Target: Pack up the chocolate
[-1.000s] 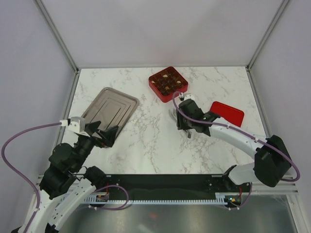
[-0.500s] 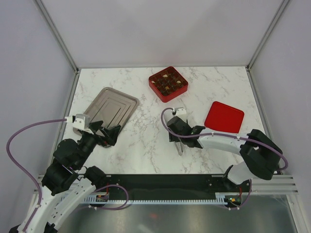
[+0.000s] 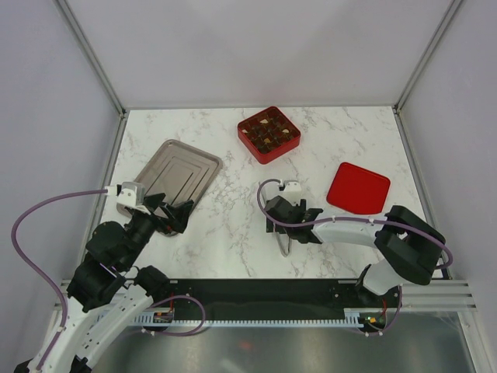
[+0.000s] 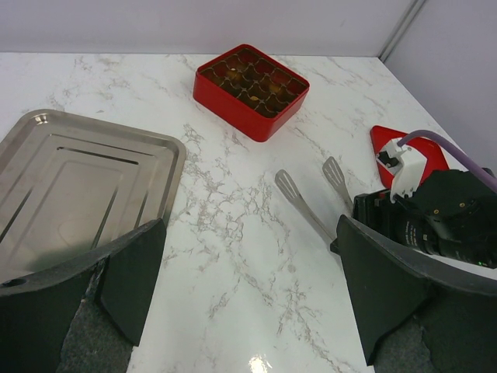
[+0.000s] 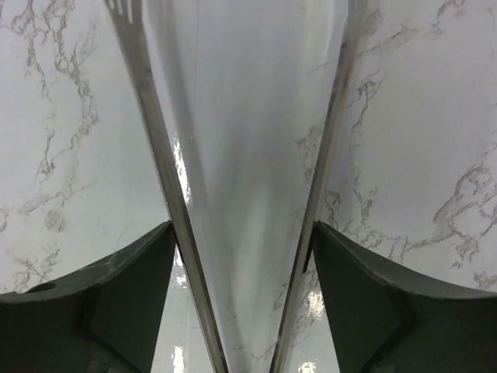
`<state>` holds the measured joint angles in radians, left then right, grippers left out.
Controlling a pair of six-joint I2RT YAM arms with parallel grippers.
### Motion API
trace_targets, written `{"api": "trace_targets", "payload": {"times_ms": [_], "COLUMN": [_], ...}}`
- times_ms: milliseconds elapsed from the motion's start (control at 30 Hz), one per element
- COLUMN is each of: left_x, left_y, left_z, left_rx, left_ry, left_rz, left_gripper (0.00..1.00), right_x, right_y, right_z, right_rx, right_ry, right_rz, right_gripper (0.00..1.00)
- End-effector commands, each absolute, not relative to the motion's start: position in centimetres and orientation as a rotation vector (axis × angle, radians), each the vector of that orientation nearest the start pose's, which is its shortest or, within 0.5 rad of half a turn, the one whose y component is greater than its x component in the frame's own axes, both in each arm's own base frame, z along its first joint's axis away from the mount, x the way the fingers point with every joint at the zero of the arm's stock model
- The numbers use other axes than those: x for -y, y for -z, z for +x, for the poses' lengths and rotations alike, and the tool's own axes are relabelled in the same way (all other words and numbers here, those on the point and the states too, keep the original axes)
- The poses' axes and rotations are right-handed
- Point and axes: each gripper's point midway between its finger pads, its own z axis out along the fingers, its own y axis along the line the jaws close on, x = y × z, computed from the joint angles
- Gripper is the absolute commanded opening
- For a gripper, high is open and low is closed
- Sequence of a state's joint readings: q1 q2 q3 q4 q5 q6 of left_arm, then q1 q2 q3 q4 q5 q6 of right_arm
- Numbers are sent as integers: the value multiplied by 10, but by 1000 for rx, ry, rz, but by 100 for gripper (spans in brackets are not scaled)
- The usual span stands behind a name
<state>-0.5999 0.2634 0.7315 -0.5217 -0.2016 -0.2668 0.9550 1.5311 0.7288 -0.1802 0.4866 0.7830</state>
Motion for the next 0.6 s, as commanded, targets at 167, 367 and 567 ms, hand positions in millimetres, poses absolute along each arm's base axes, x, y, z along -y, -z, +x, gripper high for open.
{"api": "trace_targets", "payload": {"times_ms": [167,367,567], "left_x": [94,93,95], "left_y": [-303,-305,-305], "left_z": [181,180,178], "left_rx": [-1608,-1600,-1598], "left_ry": [500,501,516], "left_rz": [132,129,136], "left_gripper": [100,100,100], "right_x": [-247,-233,-161], "right_y": [-66,-120,-138], "right_z": [246,263,324], "right_rx": [-2337,-2273,-2235], "right_ry": [-235,-192,-48], "right_rz": [55,126,284], "right_gripper": [91,91,76]}}
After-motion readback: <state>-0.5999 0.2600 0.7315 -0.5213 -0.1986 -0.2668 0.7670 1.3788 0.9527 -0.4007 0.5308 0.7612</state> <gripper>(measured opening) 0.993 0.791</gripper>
